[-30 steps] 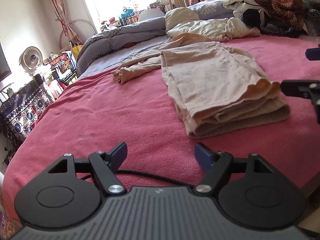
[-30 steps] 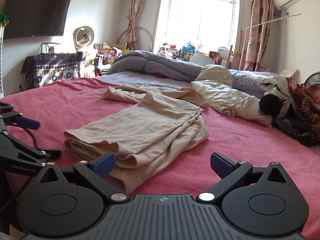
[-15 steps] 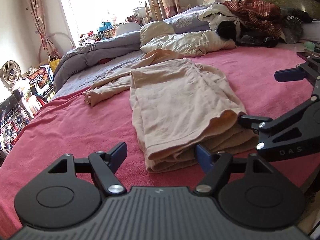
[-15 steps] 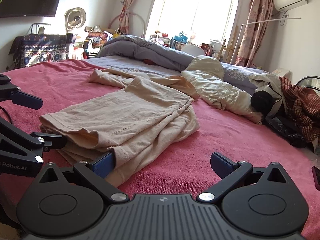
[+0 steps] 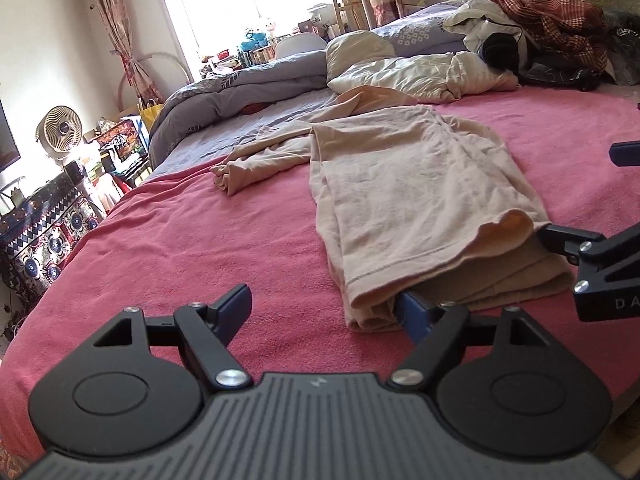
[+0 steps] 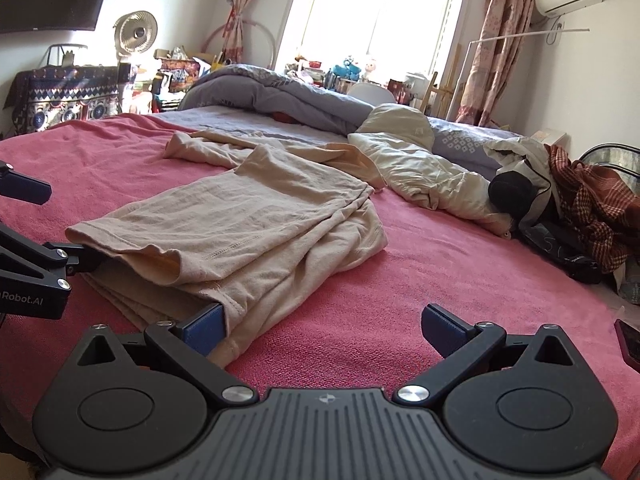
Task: Fold clothes
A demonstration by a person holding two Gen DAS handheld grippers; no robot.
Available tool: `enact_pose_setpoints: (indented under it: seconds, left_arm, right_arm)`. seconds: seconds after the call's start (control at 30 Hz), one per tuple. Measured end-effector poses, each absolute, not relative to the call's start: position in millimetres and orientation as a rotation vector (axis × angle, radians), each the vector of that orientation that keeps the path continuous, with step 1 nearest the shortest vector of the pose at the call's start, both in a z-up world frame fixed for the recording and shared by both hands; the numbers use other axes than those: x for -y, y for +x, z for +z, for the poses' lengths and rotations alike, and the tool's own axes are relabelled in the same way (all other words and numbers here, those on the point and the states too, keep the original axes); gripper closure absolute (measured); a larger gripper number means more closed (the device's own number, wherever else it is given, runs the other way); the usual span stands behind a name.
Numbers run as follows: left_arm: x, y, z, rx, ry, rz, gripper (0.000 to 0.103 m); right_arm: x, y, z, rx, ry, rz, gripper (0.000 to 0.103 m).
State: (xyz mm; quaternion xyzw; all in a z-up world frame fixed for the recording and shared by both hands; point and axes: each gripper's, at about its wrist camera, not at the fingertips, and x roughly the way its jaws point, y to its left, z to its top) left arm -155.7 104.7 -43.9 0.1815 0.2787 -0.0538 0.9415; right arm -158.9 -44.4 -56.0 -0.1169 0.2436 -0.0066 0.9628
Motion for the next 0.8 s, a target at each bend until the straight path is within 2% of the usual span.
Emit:
enact_pose_setpoints:
  seconds: [0.13, 0.3, 0.37, 0.63, 0.8]
  left_arm:
    - [-109, -156, -49, -0.595, 0.376, -0.080, 0.022]
    - [-133, -149, -58, -0.673, 0.224, 0.009, 0.022]
    - [-131, -153, -54, -0.653, 0.257, -0.007, 0.024]
    - [-133, -178, -33, -0.578, 0.302, -0.087, 0.024]
    - [-128, -178, -19, -0.531, 0.302, -0.119, 0.024]
  right_arm:
    - [44, -158, -57, -0.510, -0.235, -0.013, 0.000]
    - [71, -153, -64, -0.619, -0.040, -0.007, 0.000]
    - [76, -158, -61, -0.610, -0.019, 0.025, 0.001]
    - [42, -175, -33, -0.425, -0.177, 0.181, 0.001]
    - [18, -157, -38, -0.418, -0.311, 0.142, 0.001]
